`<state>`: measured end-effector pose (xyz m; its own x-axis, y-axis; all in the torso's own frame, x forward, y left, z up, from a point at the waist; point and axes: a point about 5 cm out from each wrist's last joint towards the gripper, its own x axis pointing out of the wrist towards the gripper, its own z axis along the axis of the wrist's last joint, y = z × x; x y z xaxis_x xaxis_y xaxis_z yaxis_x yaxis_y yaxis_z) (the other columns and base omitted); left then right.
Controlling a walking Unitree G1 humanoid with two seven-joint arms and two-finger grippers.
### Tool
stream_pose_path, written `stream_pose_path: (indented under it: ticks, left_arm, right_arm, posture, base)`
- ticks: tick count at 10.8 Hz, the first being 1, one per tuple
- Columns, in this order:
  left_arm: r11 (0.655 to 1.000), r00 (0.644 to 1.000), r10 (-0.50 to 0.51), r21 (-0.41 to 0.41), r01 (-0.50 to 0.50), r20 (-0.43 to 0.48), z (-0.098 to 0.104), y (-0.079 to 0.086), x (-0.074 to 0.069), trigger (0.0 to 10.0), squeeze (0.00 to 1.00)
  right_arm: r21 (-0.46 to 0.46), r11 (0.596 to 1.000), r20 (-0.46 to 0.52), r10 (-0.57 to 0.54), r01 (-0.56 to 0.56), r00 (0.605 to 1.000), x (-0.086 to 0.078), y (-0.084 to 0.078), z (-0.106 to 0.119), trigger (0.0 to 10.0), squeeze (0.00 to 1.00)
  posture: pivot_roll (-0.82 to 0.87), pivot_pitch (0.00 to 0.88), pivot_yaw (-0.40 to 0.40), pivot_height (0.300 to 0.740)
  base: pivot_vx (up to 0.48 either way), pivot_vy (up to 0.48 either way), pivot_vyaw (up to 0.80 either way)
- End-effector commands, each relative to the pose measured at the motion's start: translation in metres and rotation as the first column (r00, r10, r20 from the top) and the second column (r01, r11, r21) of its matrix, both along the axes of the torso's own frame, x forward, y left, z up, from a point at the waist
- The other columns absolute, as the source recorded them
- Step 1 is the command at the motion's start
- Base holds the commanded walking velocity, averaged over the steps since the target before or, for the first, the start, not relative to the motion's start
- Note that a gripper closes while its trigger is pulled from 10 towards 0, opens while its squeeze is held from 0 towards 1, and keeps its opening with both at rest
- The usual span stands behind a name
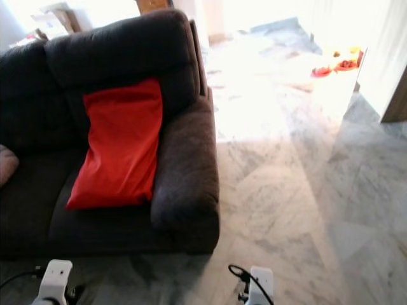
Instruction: Move the pillow to the sofa from floor
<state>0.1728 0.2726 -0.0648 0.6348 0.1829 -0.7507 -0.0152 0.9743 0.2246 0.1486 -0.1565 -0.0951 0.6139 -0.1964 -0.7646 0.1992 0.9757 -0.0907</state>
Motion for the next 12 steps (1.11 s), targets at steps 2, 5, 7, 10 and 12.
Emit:
stream_pose_path:
  ticks: [2, 5, 7, 10, 12]
  left_arm:
    - [1.000, 1.000, -0.003, 0.015, 0.003, -0.021, 0.000, 0.004, -0.003, 10.0, 0.00]
    - [1.000, 1.000, 0.000, 0.012, 0.000, -0.020, -0.001, 0.002, -0.002, 10.0, 0.00]
    - [1.000, 1.000, 0.001, -0.001, -0.001, -0.012, -0.001, -0.002, 0.000, 10.0, 0.00]
    - [1.000, 1.000, 0.003, -0.011, -0.003, -0.004, -0.002, -0.006, 0.002, 10.0, 0.00]
    - [1.000, 1.000, 0.009, -0.019, -0.009, 0.004, -0.002, -0.009, 0.004, 10.0, 0.00]
  right_arm:
    - [0.028, 0.999, 0.005, 0.020, -0.020, 1.000, 0.001, 0.013, 0.000, 10.0, 0.00]
    - [0.026, 0.999, 0.001, 0.022, -0.022, 1.000, 0.002, 0.010, 0.000, 10.0, 0.00]
    - [0.026, 0.999, -0.024, 0.021, -0.020, 0.999, 0.005, -0.003, 0.000, 10.0, 0.00]
    - [0.018, 1.000, -0.022, 0.019, -0.018, 1.000, 0.007, -0.008, 0.001, 10.0, 0.00]
    - [0.012, 1.000, -0.016, 0.022, -0.022, 1.000, 0.010, -0.011, 0.002, 10.0, 0.00]
  posture:
    - [-0.01, 0.005, 0.178, 0.740]
    - [-0.01, 0.004, 0.175, 0.740]
    - [-0.01, 0.001, 0.167, 0.740]
    - [-0.01, 0.000, 0.160, 0.740]
    - [-0.01, 0.000, 0.145, 0.740]
  base:
    - [0.000, -0.144, 0.00]
    - [0.000, 0.000, 0.00]
    - [0.000, 0.000, 0.00]
    - [0.000, 0.000, 0.00]
    - [0.000, 0.000, 0.00]
